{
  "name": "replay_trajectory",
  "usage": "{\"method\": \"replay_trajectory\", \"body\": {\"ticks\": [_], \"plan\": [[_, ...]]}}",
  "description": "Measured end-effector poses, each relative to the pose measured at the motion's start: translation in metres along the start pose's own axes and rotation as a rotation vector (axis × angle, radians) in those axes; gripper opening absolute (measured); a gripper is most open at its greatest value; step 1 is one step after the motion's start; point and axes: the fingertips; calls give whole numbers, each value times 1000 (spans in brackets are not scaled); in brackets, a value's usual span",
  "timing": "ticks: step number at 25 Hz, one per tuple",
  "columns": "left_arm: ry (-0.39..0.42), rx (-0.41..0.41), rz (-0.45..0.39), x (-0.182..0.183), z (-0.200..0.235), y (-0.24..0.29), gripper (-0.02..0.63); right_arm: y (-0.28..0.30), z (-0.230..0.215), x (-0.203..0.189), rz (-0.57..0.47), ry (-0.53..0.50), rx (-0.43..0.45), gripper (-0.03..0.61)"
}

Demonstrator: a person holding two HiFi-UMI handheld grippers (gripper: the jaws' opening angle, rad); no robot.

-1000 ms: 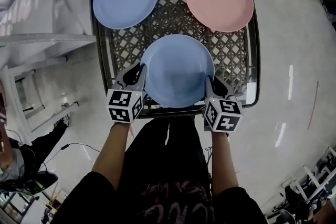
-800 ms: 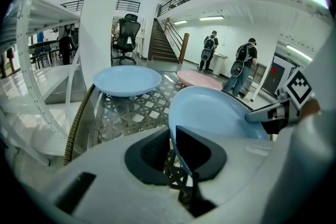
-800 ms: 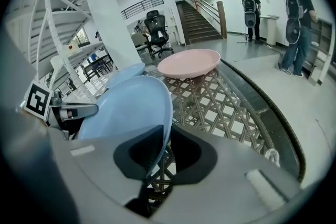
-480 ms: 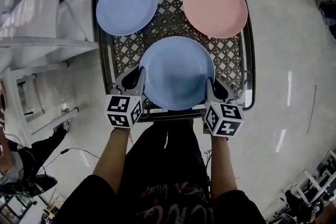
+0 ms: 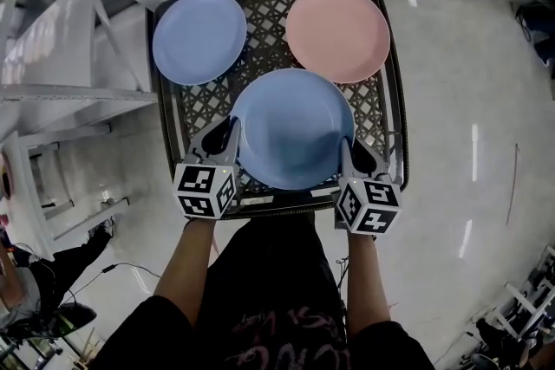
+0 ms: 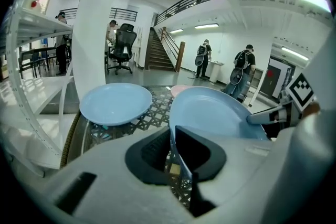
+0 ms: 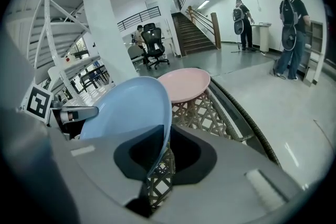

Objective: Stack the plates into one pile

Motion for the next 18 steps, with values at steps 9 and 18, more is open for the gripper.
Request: {"method": "replay_trajectory", "body": {"ticks": [9, 18], "plan": [[22, -15, -20, 34, -4, 31, 29, 5, -16, 36, -35, 15, -11, 49], [37, -31, -39, 65, -9, 69, 29, 18, -37, 73, -58, 23, -21, 48]]}}
Point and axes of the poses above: the fingertips, and each gripper's own axes: y forward along the fingers, z to its left, x out of its top, and after that the axes turned 13 degrees about y, right-handed
